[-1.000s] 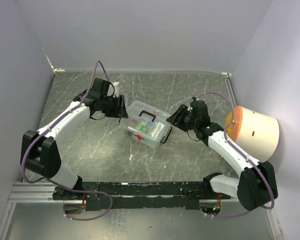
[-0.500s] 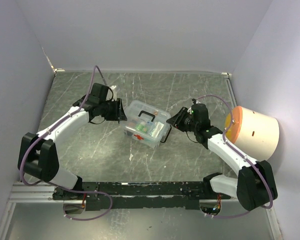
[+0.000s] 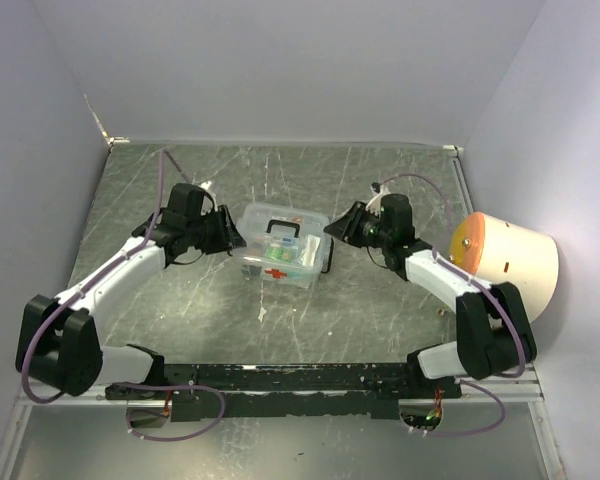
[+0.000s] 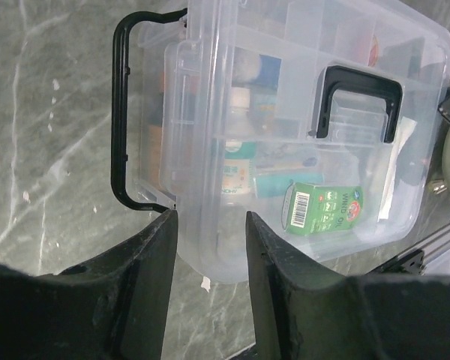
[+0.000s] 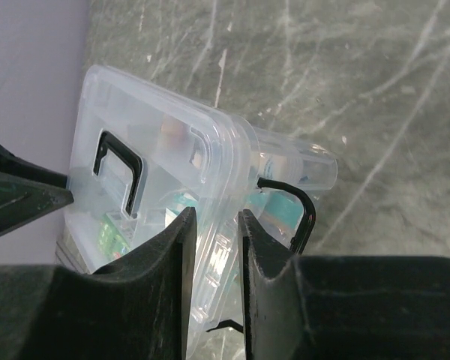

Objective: Organize the medicine kit

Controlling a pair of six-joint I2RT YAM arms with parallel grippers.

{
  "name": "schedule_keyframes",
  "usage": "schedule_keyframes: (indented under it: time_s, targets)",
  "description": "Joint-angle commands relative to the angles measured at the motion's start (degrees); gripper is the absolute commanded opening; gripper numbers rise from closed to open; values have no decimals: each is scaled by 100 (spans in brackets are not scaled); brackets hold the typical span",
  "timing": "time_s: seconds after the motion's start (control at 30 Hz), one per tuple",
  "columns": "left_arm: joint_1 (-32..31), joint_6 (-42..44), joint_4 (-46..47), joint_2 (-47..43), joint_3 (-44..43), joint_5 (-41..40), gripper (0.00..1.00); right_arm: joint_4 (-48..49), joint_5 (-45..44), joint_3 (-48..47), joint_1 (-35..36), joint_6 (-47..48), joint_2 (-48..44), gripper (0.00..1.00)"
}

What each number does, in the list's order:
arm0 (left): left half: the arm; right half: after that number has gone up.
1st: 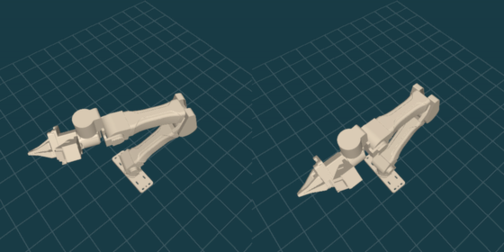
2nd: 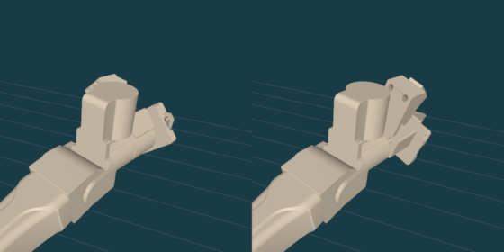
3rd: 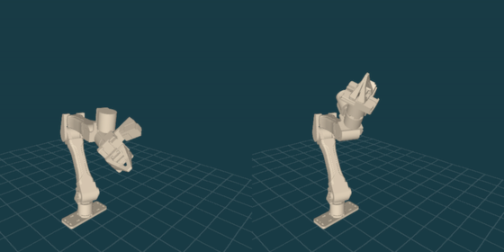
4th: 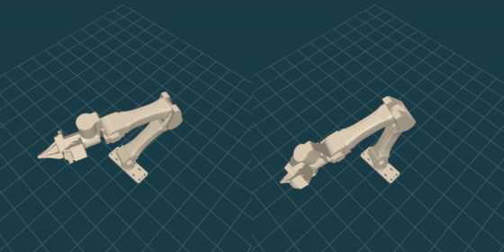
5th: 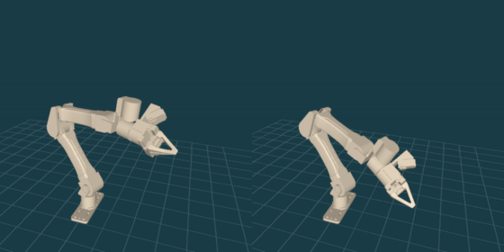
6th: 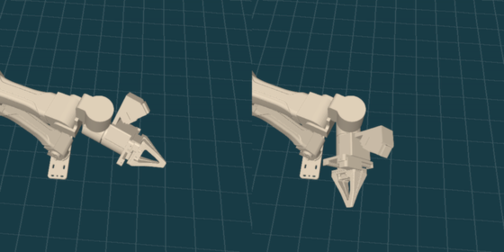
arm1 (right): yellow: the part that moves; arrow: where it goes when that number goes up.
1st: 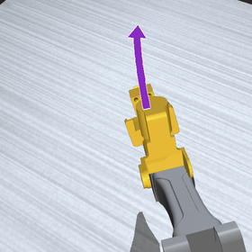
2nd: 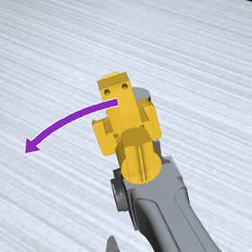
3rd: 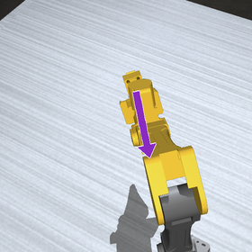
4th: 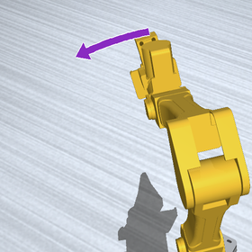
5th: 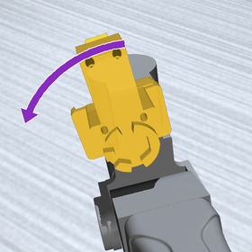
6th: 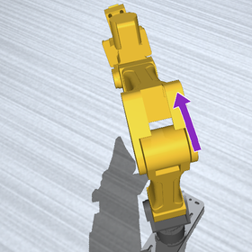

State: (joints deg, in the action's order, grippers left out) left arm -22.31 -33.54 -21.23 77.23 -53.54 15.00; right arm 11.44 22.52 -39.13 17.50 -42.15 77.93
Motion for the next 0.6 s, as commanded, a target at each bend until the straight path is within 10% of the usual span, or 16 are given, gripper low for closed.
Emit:
schedule_keyframes:
  time_s: [0.0, 0.37, 0.57]
  targets:
    - [-125, -703, -134, -288, 539, 37, 49, -186, 1056, -229, 175, 568, 784, 24]
    - [-125, -496, -794, -727, 204, -948, 61, -586, 583, -1061, 175, 725, 1094, 24]
    - [-121, -174, -1036, -639, -378, -1214, 71, -827, 173, -1108, 155, 687, 515, 48]
